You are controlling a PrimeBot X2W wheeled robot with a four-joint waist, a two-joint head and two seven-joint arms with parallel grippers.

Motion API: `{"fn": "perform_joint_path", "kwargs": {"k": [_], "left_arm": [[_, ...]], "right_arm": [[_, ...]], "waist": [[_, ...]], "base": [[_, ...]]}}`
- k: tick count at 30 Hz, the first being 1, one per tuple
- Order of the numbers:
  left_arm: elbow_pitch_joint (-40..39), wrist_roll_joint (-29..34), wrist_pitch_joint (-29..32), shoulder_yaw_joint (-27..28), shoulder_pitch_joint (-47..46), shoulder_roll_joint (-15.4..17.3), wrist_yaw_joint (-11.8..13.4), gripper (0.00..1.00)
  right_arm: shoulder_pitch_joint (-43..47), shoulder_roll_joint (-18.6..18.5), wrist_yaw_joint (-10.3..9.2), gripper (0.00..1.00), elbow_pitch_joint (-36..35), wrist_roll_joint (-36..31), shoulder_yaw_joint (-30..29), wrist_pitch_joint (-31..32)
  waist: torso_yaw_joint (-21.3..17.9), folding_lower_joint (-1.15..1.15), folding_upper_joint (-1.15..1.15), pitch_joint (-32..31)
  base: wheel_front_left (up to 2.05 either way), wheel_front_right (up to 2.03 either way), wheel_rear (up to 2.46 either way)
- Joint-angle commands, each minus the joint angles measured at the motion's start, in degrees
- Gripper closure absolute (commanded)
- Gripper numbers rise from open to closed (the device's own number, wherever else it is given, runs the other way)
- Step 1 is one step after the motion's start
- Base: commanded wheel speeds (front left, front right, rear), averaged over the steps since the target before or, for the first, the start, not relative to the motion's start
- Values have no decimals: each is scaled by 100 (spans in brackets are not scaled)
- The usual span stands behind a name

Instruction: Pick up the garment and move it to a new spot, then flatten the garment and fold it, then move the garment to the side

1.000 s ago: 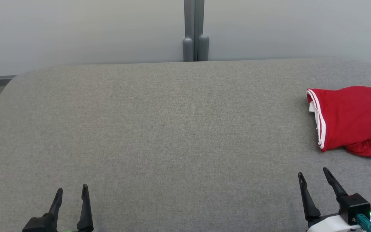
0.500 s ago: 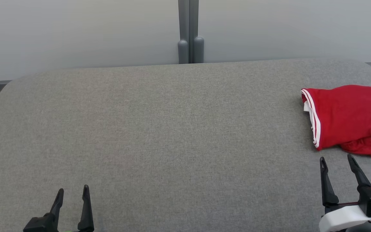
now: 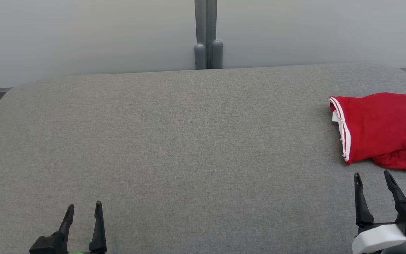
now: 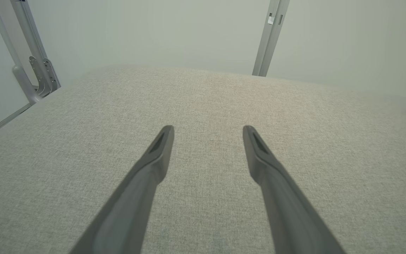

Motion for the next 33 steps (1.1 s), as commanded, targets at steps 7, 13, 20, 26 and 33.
{"fn": "perform_joint_path", "kwargs": {"k": [7,13,20,26,33], "left_arm": [[-12,-7,0,-26,2,0,0,0],[-19,-10,-1,-26,-11,1,-1,0],[91,-8,16,-36,40,-23,0,100],[296,-137,69,-37,57,-48,0,100],[253,-915,272,-1,-64,-42,-1,100]], "right_arm": [[0,1,0,0,26,-3,-12,-1],[-15,-1,-1,0,23,-4,-15,-2],[58,44,2,100,144,0,13,6],[39,95,2,100,411,131,-4,82],[-100,84,1,100,473,1048,6,321]], "waist": [[7,0,0,-20],[-1,0,0,-11],[-9,0,0,-2],[-12,0,0,-1],[-23,0,0,3]], "base": [[0,0,0],[0,0,0],[0,0,0],[0,0,0],[0,0,0]]}}
